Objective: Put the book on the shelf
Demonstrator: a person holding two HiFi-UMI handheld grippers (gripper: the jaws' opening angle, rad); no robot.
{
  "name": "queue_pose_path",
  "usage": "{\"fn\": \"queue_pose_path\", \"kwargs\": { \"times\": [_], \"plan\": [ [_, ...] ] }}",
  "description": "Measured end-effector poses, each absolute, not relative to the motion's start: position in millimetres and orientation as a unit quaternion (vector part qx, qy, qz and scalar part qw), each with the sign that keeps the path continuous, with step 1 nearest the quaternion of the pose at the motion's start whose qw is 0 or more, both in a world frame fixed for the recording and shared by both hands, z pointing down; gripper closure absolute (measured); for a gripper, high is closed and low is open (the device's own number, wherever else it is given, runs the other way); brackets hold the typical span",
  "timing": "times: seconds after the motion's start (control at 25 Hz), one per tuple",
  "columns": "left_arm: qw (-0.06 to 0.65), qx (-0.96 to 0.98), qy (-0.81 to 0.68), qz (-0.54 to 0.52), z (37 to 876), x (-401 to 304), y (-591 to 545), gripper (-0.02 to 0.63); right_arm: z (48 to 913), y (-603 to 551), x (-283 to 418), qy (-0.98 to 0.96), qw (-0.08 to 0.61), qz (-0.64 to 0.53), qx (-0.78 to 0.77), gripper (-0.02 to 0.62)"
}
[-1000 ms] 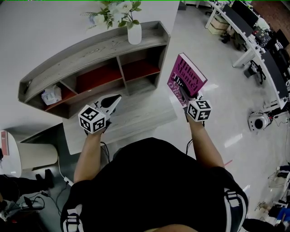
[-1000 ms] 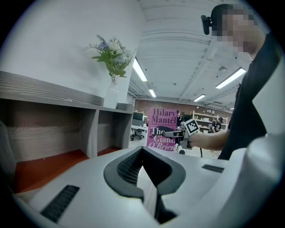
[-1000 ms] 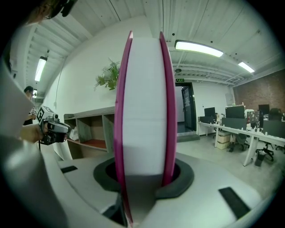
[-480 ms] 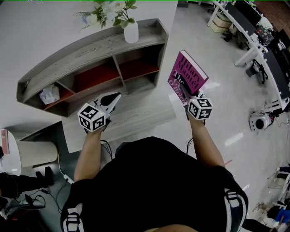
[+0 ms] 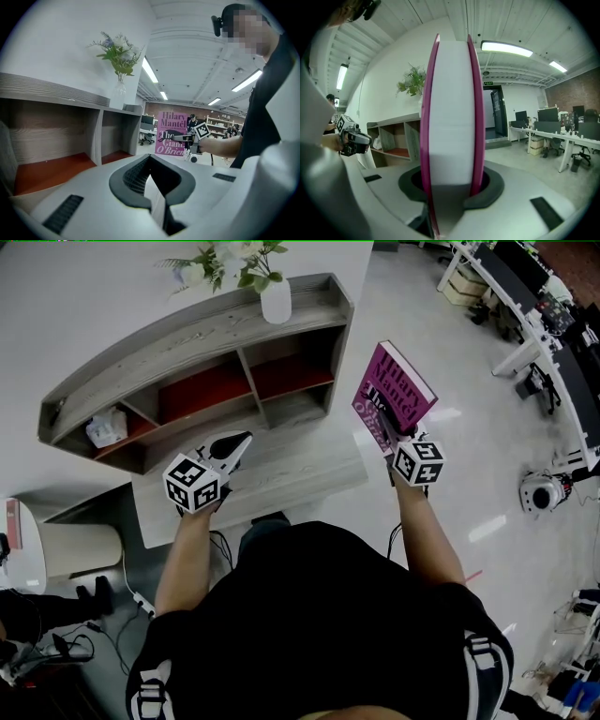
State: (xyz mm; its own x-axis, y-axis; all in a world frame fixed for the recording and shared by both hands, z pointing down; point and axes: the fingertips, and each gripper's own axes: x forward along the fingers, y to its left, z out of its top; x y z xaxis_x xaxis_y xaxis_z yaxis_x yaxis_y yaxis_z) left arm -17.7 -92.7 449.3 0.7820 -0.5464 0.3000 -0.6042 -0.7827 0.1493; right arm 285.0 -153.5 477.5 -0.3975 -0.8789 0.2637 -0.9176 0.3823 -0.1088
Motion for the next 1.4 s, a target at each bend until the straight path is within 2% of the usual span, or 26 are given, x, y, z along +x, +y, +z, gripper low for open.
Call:
{"fn": "queue_pose_path", "kwargs": {
  "times": [0.52,1.4],
  "plan": [
    [0.113,0.946,-0.282,0.116,448.2,-8.9,-101.3,0.587,475.8,-149.7,284.3,-0.818,0.077,0.114,0.559,0.443],
    [0.125,0.945,-0.276,0.120,460.4,-33.5,-117.2,0.588,487.6,-169.1,259.2,-0.814,0.085,0.121,0.561,0.443]
  ]
}}
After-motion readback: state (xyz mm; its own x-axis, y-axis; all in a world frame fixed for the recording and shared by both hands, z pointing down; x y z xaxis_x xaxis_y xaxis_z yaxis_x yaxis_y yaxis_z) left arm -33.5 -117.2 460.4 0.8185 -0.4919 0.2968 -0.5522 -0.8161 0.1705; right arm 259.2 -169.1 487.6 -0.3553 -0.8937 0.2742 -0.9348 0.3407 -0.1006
